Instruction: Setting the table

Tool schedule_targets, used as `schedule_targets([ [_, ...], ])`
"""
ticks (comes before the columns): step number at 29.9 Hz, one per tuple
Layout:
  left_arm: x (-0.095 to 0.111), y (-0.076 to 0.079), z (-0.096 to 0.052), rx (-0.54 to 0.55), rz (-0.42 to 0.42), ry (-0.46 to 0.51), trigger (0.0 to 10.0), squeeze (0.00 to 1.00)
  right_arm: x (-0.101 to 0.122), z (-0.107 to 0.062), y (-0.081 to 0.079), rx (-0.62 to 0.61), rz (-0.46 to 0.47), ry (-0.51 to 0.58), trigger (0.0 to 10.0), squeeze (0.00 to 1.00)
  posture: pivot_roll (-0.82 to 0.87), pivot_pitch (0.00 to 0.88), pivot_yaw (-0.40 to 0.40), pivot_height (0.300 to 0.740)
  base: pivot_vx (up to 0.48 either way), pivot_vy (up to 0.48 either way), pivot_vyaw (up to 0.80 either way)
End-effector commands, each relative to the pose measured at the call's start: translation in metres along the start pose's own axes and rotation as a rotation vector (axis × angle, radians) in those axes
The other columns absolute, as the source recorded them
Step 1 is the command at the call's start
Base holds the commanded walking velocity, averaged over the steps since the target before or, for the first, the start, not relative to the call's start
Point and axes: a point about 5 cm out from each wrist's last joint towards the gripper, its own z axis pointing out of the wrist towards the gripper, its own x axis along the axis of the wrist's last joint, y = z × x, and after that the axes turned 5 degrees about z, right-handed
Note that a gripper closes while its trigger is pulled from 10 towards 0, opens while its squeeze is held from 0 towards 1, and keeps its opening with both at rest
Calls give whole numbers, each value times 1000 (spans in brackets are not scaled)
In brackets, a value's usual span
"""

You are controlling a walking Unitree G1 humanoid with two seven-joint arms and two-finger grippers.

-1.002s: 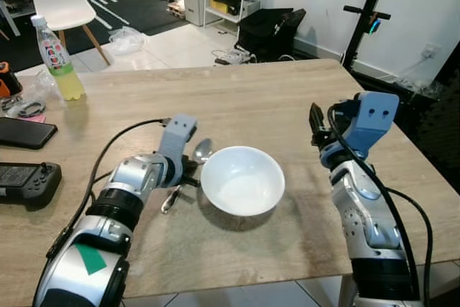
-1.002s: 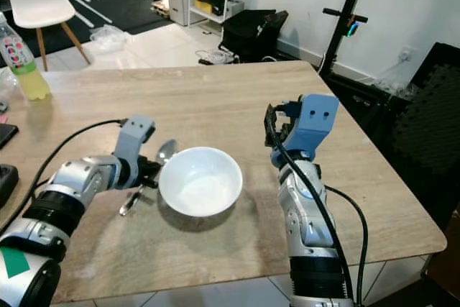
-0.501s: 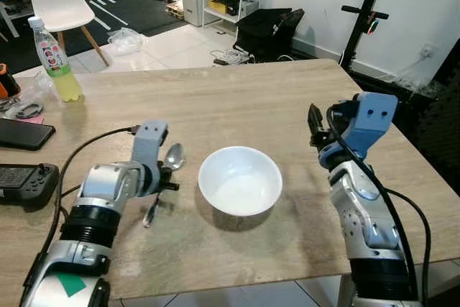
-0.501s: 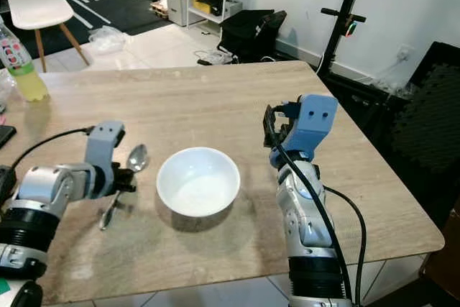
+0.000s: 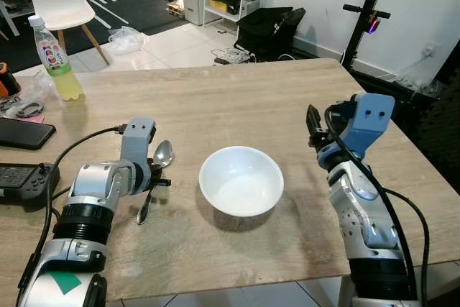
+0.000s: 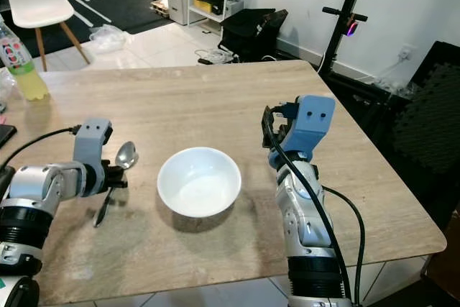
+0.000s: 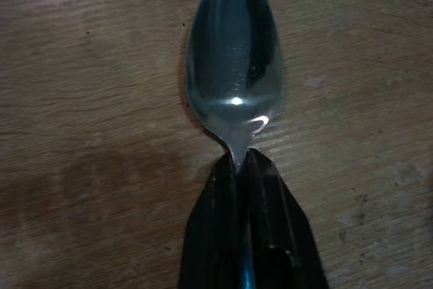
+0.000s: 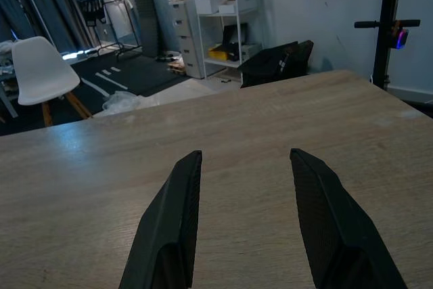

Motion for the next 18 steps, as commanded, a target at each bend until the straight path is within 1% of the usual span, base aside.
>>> schedule_targets([
  [1,-18,1,7,-9,-33,-74,10000,1000,1,-2,0,3,6,10,10000,0,209,172,62,740,0,0,0],
  [4,-15,2,6,-14,-29,-61,10000,1000,1,-2,0,4,7,10,10000,0,209,171,63,740,0,0,0],
  [5,-11,2,2,-16,-19,-44,10000,1000,2,-2,0,7,8,13,10000,0,209,170,63,740,0,0,0],
  [6,-7,1,-2,-8,8,-24,10000,0,3,-2,-1,11,11,18,10000,0,209,168,65,740,0,0,0],
  [8,1,0,-14,-1,37,3,10000,0,7,-2,-3,34,21,39,10000,0,207,167,67,740,0,0,0],
  [9,6,-3,-25,23,98,29,10000,0,12,-4,-7,68,35,67,10000,0,203,167,71,740,0,0,0],
  [10,6,-3,-25,23,98,29,10000,0,12,-4,-7,68,35,67,10000,0,203,167,71,740,0,0,0],
  [11,15,-5,-53,24,174,79,10000,0,26,-10,-10,127,66,124,10000,0,207,161,66,740,0,0,0],
  [12,15,-5,-53,24,174,79,10000,0,26,-10,-10,127,66,124,10000,0,207,161,66,740,0,0,0],
  [13,18,-6,-67,20,219,105,10000,0,31,-13,-10,142,76,146,10000,0,216,158,57,740,0,0,0],
  [14,18,-6,-67,20,219,105,10000,0,31,-13,-10,142,76,146,10000,0,216,158,57,740,0,0,0],
  [15,30,-9,-96,9,300,219,10000,0,39,-18,-8,145,100,178,10000,0,240,143,35,740,0,0,0],
  [16,33,-9,-104,3,322,258,10000,0,40,-20,-7,144,106,184,10000,0,242,142,32,740,0,0,0],
  [17,39,-8,-113,-26,345,338,10000,0,40,-21,-8,140,109,188,10000,0,244,140,28,740,0,0,0],
  [18,41,-7,-118,-50,349,380,10000,0,39,-23,-9,137,110,185,10000,0,247,135,21,740,0,0,0],
])
